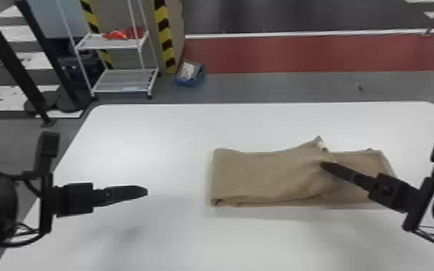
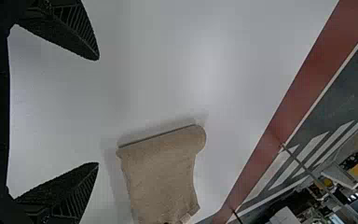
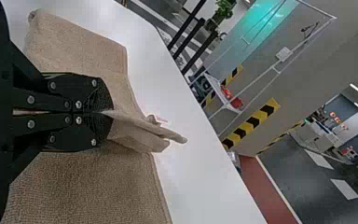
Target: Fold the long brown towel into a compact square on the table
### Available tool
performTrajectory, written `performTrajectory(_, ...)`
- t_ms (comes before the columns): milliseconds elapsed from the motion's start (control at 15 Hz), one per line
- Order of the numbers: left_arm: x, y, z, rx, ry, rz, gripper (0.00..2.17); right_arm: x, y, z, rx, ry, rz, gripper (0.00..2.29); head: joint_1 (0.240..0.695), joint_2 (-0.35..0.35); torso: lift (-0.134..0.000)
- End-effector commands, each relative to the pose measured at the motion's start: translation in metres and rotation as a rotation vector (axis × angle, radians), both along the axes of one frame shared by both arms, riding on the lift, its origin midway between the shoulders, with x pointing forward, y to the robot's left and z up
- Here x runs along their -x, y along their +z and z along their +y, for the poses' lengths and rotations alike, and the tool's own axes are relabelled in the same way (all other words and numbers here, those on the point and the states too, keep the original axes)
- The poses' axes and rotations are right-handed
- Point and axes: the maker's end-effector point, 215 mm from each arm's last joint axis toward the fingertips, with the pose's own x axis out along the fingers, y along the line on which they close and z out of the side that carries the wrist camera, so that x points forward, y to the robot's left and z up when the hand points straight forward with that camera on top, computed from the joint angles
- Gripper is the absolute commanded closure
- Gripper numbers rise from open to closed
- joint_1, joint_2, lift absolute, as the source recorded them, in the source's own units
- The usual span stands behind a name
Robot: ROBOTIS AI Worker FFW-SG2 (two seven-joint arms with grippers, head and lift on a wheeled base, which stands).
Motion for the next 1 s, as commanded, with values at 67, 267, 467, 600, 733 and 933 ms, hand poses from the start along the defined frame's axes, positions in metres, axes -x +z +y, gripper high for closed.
performTrajectory(67,-0.002,0.001,-0.001,0.0,0.004,0.001,0.08,0.003,0.037,0.015,-0.082,0.04,-0.052,1.33,0.695,0.082,-0.124)
performTrajectory(267,0.0,0.001,0.002,0.009,0.011,0.003,0.08,0.001,0.036,-0.047,-0.074,-0.057,-0.072,1.33,0.695,0.08,-0.124)
performTrajectory(467,0.003,-0.005,-0.002,0.008,0.005,0.016,0.08,-0.015,0.003,-0.051,-0.066,-0.075,-0.066,1.33,0.695,0.03,-0.124)
performTrajectory(600,0.003,-0.005,-0.004,0.013,0.005,0.016,0.08,-0.018,0.003,-0.048,-0.075,-0.068,-0.068,1.33,0.695,0.02,-0.124)
performTrajectory(733,0.002,-0.006,-0.002,0.009,0.011,0.018,0.08,-0.02,0.01,-0.051,-0.078,-0.061,-0.078,1.33,0.695,0.018,-0.124)
performTrajectory(933,0.003,-0.008,-0.003,0.007,0.01,0.022,0.08,-0.015,0.033,-0.053,-0.111,-0.049,-0.098,1.33,0.695,0.018,-0.124)
